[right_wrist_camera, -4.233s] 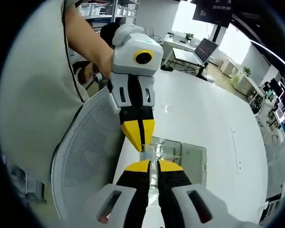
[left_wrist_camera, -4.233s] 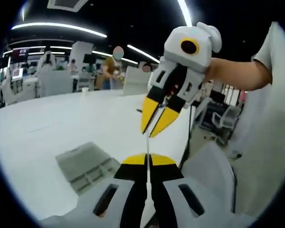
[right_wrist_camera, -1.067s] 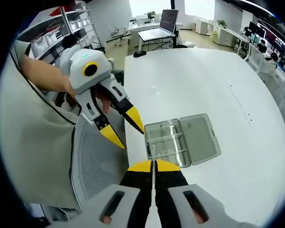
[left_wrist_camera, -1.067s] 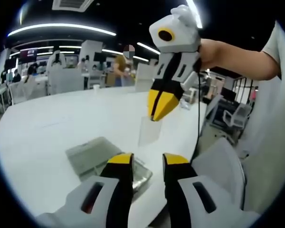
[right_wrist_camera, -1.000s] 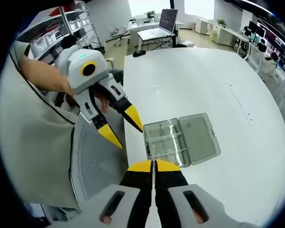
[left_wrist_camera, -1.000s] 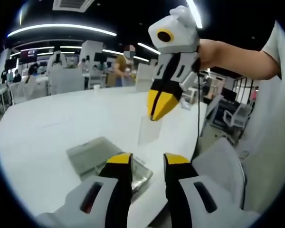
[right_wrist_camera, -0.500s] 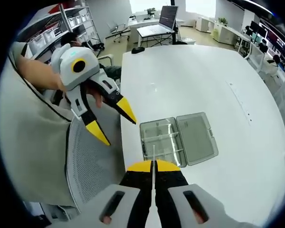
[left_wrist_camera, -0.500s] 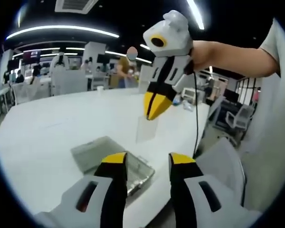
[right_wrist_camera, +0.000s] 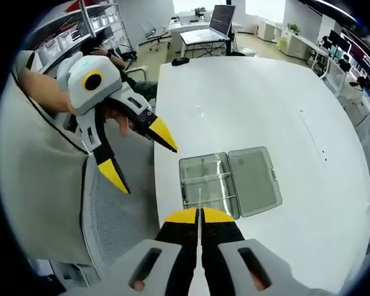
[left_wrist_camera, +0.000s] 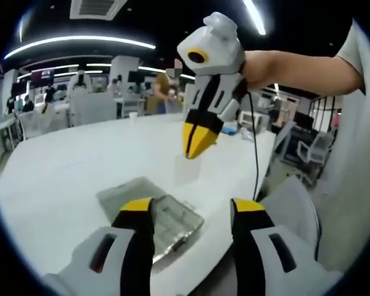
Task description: Insert the divider into the dual guide fixture by aligning both edges with the guide slots and pushing it downward to the bottom, including one-sided entry, uneven engagement, binding, and posture correction.
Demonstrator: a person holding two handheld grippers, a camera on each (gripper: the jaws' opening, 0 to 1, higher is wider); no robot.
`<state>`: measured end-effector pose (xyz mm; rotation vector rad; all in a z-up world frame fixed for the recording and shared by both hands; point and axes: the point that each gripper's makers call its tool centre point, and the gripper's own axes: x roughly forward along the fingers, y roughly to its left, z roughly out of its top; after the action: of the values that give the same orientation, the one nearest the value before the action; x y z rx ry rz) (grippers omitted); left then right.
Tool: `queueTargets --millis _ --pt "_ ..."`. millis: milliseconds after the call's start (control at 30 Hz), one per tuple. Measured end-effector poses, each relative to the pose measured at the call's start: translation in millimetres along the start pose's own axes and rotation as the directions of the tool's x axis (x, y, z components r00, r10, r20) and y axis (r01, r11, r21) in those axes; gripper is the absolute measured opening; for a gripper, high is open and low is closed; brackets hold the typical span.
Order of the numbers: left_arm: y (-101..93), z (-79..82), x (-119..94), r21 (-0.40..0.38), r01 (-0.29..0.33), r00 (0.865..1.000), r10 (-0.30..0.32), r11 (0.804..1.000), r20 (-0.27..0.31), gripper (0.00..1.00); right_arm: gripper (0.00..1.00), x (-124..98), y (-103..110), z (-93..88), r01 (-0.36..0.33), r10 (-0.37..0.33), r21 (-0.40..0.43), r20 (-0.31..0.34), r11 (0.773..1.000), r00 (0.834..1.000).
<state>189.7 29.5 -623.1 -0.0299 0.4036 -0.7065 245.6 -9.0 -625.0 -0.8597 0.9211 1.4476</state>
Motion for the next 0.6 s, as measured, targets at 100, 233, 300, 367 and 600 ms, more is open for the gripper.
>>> queueTargets --millis 100,233,300,367,600 --pt "0.9 -0.1 0 -0.004 -0.006 1.0 0.006 1.0 0.006 0.57 0.0 1 -1 -1.1 0.002 -0.002 -0.002 -0.004 1.0 1.0" --pt "3.3 -4.4 0 -0.025 -0.019 1.0 0.019 1.0 -0.005 0.62 0.0 3 0 -1.7 0.003 -0.003 -0.003 -0.008 1.0 1.0" --pt "1.0 -5.6 0 -0.046 -0.015 1.0 0.014 0.999 -0.008 0.66 0.0 3 -1 -2.2 0.005 -0.005 -0.004 -0.011 1.0 1.0" --pt "1.0 -6.9 0 -0.039 -0.021 1.0 0.02 0.999 -0.013 0.66 0.0 3 -1 -2.4 0.005 -0.005 -0.003 -0.013 1.0 1.0" --pt "4.7 -10.8 -1 -0.051 -0.037 0.999 0.036 0.998 -0.023 0.7 0.0 6 -3 -3.4 0.008 -0.008 -0.01 -0.021 1.0 1.0"
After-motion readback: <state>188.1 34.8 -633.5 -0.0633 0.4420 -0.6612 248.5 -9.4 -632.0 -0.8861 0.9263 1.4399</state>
